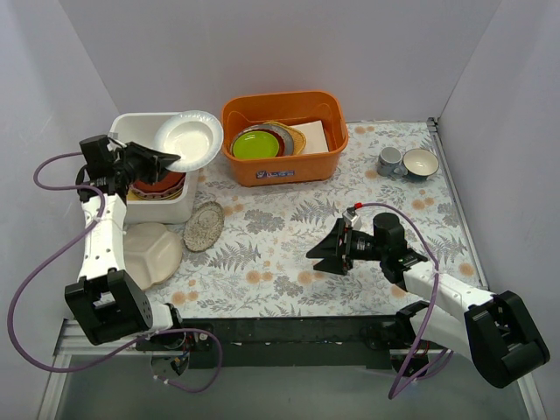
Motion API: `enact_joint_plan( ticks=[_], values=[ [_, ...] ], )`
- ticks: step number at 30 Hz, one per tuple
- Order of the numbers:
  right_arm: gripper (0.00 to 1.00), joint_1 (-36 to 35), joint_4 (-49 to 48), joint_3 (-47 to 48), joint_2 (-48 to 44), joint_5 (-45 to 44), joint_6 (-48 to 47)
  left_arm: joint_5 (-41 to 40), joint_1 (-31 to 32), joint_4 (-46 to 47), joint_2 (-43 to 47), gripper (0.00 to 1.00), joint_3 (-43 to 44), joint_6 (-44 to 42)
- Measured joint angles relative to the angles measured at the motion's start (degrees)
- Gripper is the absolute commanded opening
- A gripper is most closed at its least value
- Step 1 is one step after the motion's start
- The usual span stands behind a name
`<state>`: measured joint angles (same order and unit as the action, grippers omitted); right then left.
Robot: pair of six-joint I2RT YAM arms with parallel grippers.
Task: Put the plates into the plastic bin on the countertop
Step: Place the plate in the plastic bin.
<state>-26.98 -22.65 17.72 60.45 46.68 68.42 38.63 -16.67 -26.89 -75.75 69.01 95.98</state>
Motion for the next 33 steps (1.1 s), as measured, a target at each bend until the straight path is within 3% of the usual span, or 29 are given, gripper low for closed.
enact_joint_plan(
  ticks=[33],
  values=[
    [0.98,2.2,1.8,-2.6,-0.7,1.5,-1.2,-13.4,-5.0,-3.1,-1.4,0.0,0.3,5.3]
  ],
)
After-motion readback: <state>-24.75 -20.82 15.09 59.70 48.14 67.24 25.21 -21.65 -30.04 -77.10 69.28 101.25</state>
